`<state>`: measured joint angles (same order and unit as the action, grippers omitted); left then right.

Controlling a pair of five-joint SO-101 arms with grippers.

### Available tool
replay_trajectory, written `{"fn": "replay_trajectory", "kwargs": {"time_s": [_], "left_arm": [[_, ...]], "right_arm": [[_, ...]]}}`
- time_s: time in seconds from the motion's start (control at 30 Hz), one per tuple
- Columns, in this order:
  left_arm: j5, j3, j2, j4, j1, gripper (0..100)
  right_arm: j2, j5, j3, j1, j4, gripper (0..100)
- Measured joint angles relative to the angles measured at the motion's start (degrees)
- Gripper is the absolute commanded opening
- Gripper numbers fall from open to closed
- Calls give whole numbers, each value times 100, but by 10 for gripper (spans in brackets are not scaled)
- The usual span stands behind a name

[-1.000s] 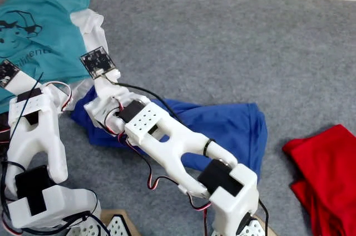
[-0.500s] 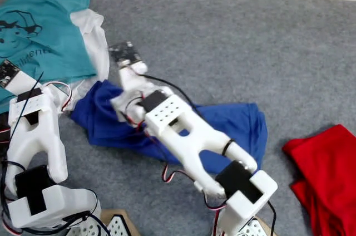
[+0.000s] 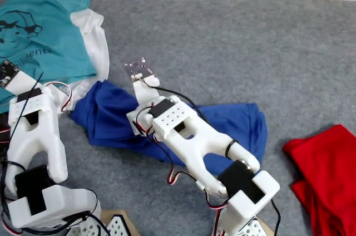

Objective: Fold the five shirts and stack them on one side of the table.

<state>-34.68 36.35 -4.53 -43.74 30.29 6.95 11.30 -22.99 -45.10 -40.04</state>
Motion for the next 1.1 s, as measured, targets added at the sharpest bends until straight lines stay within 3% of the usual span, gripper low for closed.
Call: {"fn": "replay_trajectory", "kwargs": {"time_s": [0.37,0.7,0.9,1.1], "left_arm": [[0,0,0,0,0,7],[0,0,0,0,0,7],[0,0,0,0,0,7],[0,0,0,0,0,7]], "right_arm": [[-897,0,-633,0,-360,6],[-2066,0,-2400,-62,571,6],[-2198,0,-2479,-158,738,6],[-3464,0,-2655,158,659,6]]}}
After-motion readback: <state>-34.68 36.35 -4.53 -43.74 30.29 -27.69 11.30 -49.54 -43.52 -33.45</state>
